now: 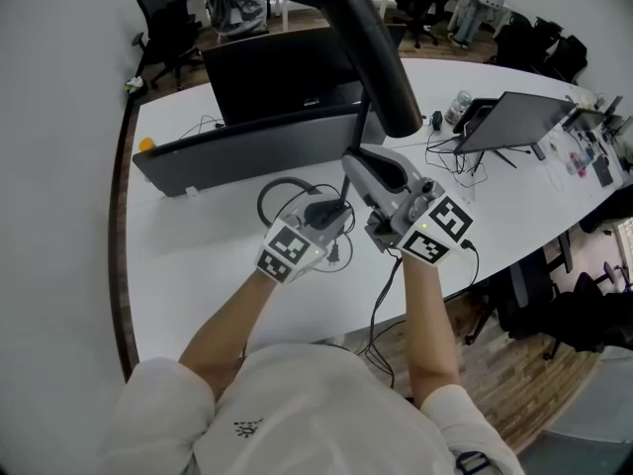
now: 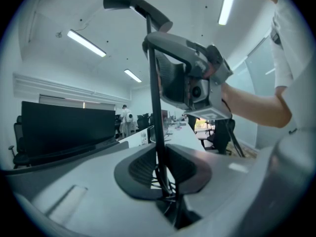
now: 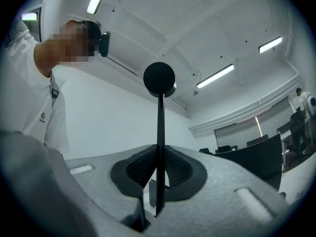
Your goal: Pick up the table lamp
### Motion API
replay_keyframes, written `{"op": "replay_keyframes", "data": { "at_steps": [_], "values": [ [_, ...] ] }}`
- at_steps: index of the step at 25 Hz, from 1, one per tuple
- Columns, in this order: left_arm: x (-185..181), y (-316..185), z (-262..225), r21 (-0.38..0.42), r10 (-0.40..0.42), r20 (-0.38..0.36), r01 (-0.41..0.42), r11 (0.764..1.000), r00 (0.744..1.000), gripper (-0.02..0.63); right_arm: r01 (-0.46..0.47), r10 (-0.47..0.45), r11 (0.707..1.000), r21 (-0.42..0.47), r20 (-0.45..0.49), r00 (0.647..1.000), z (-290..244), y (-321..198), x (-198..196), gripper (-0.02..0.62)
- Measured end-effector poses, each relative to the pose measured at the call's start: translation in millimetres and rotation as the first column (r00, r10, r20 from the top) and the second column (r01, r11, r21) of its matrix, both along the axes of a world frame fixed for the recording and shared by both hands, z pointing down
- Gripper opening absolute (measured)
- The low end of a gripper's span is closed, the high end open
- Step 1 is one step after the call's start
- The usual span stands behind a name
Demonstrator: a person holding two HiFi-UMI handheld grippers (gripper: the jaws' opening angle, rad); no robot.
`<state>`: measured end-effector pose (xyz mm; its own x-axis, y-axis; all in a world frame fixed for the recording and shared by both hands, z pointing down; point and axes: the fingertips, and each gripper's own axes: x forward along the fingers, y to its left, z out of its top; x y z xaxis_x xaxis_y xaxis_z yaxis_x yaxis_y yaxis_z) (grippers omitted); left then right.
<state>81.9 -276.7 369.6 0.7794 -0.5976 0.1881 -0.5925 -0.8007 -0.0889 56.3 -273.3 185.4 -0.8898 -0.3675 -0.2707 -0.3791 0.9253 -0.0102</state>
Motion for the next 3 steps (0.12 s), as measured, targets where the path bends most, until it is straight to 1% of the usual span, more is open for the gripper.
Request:
{"op": "replay_keyframes", "data": {
  "at_steps": [3],
  "values": [
    [1.9, 0.6, 1.9, -0.005, 0.005, 0.001, -0.005, 1.000, 1.000, 0.055, 0.000, 0.000, 1.000, -0.003, -0.003, 1.000, 3.7, -1.1, 0.4, 0.037]
  ]
}}
